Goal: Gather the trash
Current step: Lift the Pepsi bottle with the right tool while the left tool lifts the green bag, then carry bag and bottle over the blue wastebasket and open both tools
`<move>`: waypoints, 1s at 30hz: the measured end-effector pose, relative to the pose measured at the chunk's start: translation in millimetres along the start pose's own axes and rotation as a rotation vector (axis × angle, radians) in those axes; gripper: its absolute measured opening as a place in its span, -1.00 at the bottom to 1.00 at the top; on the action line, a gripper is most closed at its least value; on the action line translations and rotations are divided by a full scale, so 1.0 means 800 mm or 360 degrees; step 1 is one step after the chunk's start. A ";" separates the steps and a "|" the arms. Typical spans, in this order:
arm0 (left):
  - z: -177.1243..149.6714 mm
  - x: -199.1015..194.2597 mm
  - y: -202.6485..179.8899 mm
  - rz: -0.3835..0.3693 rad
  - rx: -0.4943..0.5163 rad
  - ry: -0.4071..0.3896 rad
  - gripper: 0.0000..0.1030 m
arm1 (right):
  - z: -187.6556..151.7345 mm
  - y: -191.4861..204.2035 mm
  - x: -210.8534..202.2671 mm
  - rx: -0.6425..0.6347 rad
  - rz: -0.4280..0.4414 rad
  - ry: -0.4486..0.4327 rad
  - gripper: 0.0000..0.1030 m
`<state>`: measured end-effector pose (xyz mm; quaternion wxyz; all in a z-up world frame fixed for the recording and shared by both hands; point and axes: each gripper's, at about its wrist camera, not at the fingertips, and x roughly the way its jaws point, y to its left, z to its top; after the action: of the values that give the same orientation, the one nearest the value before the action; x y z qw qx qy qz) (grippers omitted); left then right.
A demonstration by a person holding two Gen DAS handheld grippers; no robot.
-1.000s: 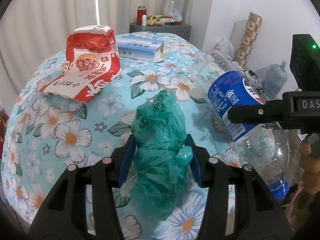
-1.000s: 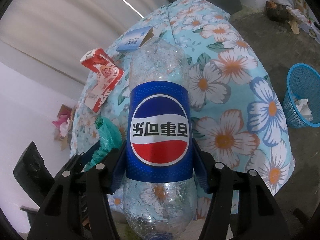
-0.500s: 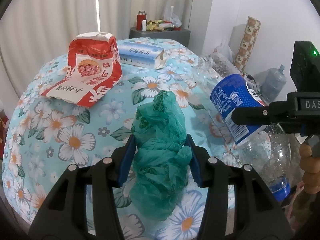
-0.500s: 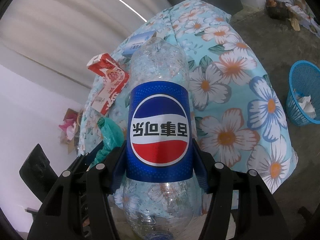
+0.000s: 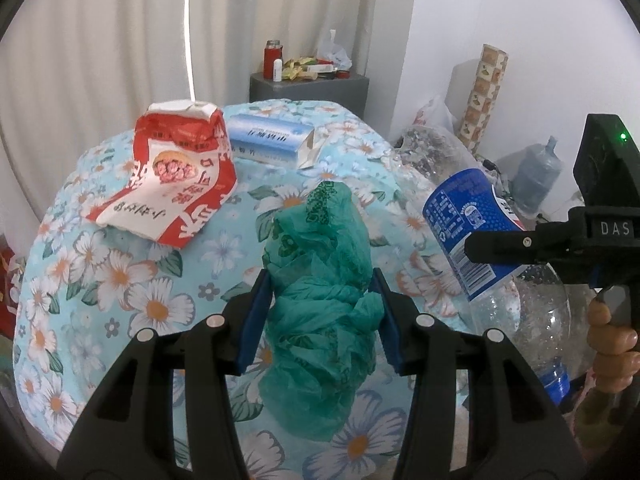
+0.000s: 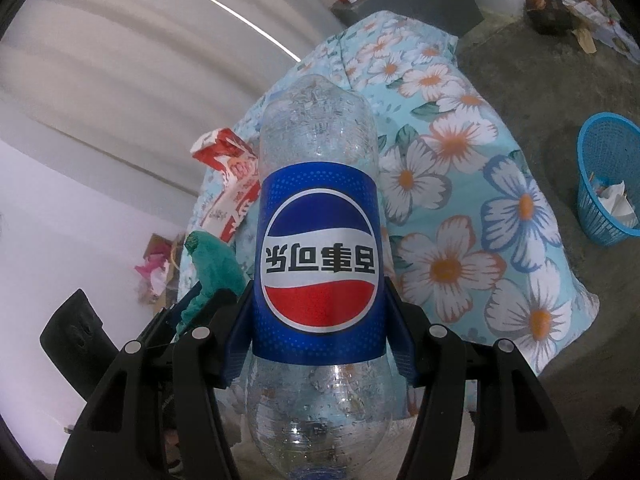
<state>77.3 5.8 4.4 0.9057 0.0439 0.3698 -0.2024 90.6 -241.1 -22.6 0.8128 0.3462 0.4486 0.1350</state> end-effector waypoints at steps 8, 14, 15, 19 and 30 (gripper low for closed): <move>0.019 -0.002 -0.041 -0.0022 0.0063 -0.0013 -0.10 | -0.008 -0.017 -0.036 0.0066 0.0102 -0.0099 0.12; 0.035 -0.004 -0.070 -0.0106 0.0099 -0.0018 -0.10 | -0.008 -0.041 -0.071 0.0140 0.0166 -0.0202 0.12; 0.038 -0.002 -0.075 -0.0122 0.0102 -0.0016 -0.10 | -0.008 -0.048 -0.079 0.0164 0.0175 -0.0226 0.12; 0.061 0.012 -0.100 -0.0265 0.0110 0.0016 -0.10 | -0.009 -0.087 -0.114 0.0281 0.0183 -0.0340 0.12; 0.137 0.148 -0.250 -0.0687 0.0277 0.0282 -0.10 | -0.038 -0.272 -0.221 0.0847 0.0023 -0.0734 0.12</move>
<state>145.0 -242.0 15.8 0.7983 0.0593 0.4298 -0.4176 -53.4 -479.1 -69.9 0.7731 0.5704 0.2703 -0.0627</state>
